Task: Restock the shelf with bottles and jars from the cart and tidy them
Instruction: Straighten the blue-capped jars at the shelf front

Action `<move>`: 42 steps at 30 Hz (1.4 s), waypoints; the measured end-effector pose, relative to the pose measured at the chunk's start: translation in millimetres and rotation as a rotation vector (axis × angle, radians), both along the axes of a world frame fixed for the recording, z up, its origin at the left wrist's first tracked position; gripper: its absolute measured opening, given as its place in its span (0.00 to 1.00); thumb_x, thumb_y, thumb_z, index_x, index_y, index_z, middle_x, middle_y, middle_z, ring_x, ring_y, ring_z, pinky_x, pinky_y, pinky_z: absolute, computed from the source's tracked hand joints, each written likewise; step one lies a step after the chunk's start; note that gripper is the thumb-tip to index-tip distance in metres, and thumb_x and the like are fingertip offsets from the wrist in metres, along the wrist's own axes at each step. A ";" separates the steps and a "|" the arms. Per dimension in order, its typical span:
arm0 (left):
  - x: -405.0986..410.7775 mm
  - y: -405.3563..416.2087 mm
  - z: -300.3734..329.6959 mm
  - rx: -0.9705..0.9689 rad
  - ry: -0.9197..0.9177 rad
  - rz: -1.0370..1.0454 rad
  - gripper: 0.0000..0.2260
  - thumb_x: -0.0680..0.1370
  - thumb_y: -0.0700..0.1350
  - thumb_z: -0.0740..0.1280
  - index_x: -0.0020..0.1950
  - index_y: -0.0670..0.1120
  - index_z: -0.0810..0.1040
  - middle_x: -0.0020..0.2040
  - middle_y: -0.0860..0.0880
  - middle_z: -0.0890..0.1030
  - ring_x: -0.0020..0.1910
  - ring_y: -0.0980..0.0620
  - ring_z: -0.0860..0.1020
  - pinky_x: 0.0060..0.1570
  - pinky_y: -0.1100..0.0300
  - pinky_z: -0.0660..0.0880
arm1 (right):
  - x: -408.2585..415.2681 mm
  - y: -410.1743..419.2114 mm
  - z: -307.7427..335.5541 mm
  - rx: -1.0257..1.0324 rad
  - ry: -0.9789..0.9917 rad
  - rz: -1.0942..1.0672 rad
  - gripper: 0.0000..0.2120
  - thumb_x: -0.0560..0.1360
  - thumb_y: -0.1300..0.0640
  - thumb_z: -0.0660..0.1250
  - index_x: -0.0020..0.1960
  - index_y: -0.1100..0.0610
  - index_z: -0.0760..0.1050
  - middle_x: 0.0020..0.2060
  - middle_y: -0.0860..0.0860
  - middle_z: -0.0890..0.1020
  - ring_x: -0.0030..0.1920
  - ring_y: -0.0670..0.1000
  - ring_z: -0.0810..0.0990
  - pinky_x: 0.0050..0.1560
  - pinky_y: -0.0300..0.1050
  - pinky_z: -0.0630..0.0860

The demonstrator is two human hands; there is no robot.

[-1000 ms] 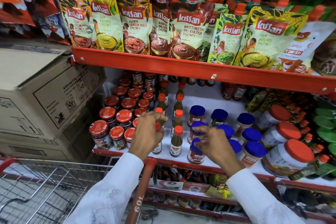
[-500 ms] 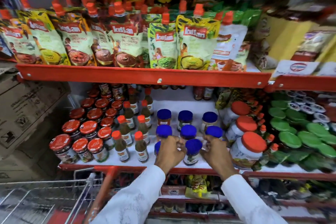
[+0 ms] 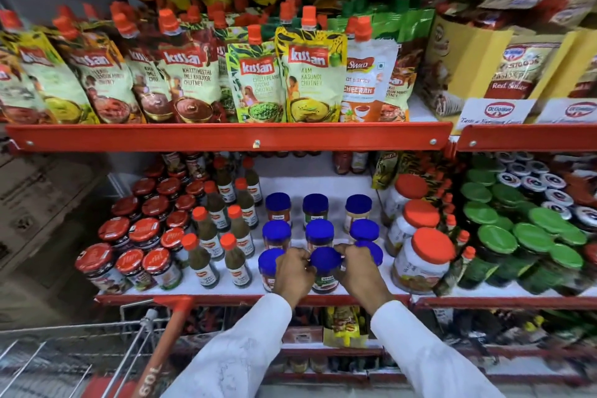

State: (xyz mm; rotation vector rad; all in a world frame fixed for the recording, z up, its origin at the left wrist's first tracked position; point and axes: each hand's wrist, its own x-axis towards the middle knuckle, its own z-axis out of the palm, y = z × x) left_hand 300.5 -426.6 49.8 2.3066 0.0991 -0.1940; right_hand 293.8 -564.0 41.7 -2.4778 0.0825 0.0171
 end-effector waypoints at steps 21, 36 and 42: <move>5.4 -33.6 18.0 -0.003 -0.214 -0.145 0.13 0.74 0.33 0.63 0.54 0.45 0.80 0.47 0.47 0.83 0.47 0.48 0.81 0.47 0.58 0.80 | -21.4 -72.2 13.6 0.073 -0.122 -0.277 0.16 0.68 0.68 0.73 0.54 0.61 0.82 0.46 0.58 0.87 0.38 0.54 0.85 0.48 0.51 0.83; 16.0 -92.0 -1.9 0.025 -0.069 -0.188 0.10 0.69 0.31 0.69 0.43 0.46 0.79 0.40 0.47 0.82 0.43 0.46 0.82 0.41 0.56 0.77 | -13.0 -94.6 -12.4 0.213 -0.023 -0.131 0.19 0.69 0.70 0.68 0.58 0.57 0.81 0.51 0.55 0.86 0.46 0.54 0.83 0.46 0.45 0.78; 9.1 -97.5 -10.3 0.043 -0.093 -0.195 0.09 0.69 0.34 0.73 0.42 0.46 0.79 0.37 0.49 0.81 0.37 0.50 0.80 0.38 0.58 0.78 | -12.1 -108.6 -16.2 0.226 -0.028 -0.093 0.20 0.70 0.73 0.67 0.59 0.61 0.80 0.58 0.60 0.83 0.57 0.61 0.82 0.57 0.58 0.80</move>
